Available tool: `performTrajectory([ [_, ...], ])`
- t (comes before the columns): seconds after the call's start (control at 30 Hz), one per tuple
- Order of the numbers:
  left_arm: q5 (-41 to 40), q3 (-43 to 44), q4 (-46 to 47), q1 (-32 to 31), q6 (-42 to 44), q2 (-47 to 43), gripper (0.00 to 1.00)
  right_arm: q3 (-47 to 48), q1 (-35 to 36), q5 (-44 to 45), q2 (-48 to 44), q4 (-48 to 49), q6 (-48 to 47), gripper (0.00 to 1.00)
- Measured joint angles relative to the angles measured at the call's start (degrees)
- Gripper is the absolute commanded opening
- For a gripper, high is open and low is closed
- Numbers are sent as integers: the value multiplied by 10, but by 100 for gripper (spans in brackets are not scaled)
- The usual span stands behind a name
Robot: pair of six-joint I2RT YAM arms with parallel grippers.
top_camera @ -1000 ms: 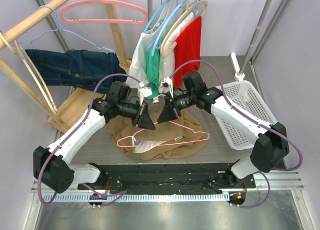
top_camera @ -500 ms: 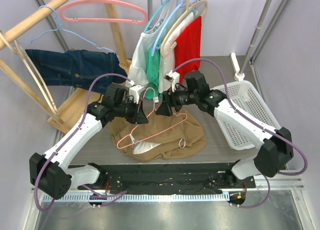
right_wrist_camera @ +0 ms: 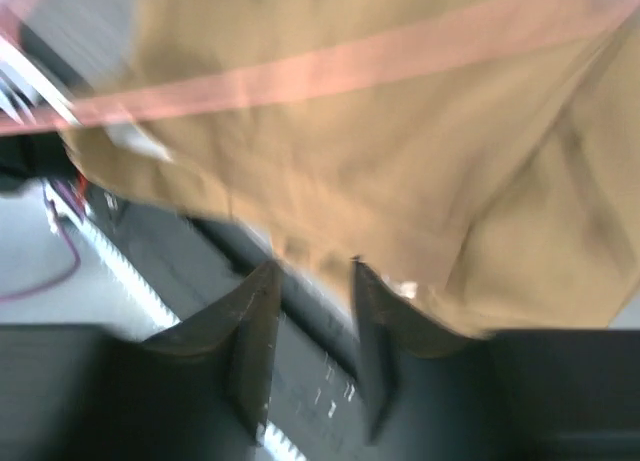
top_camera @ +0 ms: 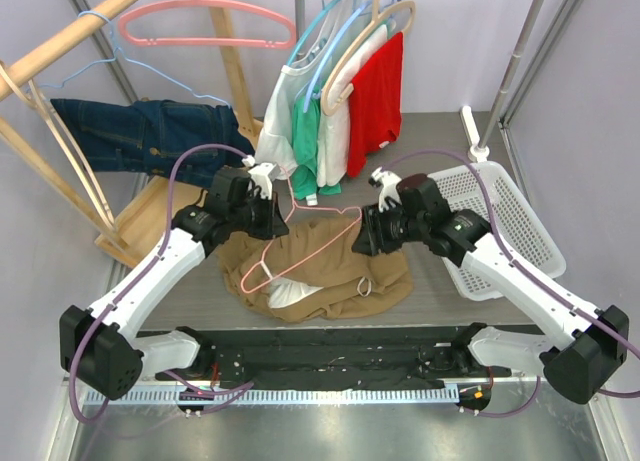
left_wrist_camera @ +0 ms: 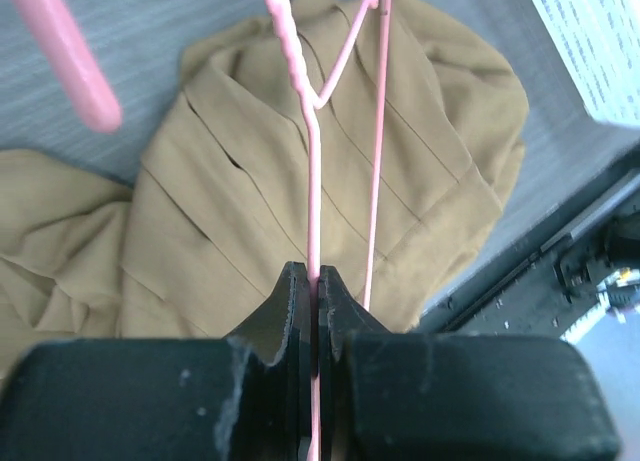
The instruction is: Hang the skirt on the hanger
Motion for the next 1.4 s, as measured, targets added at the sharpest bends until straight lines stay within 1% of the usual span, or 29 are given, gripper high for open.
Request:
performTrajectory([
  [0.03,-5,0,3,0,-2,1,0,-14,2,0,-2,-17,6,14],
  [0.13,-32,1,19,0,-5,9,0,-50,18,-6,-6,-52,23,1],
  [0.27,-56,19,23,0,-5,46,0,-77,57,-12,-7,-66,37,1],
  [0.4,-61,46,29,0,-5,77,0,-112,88,-3,5,-53,53,1],
  [0.5,-62,51,31,0,-5,79,0,-130,95,5,27,-36,64,1],
  [0.63,-62,51,35,0,-5,79,0,-131,96,31,79,3,67,1],
  [0.8,-56,51,35,0,-5,71,0,-128,97,98,129,46,66,11],
  [0.97,-52,51,34,0,-6,43,0,-95,92,175,176,70,59,13],
  [1.13,-52,46,32,0,-7,7,0,-60,57,218,187,92,47,19],
  [1.17,-52,43,31,0,-7,1,0,-50,49,221,191,95,44,24],
  [1.23,-53,37,30,0,-8,-9,0,-28,37,228,203,102,36,29],
  [1.27,-53,34,30,0,-8,-11,0,-18,31,230,211,106,32,34],
  [1.37,-53,24,29,0,-13,-16,0,3,16,228,235,116,22,40],
  [1.4,-54,20,29,0,-16,-17,0,9,11,224,244,121,19,41],
])
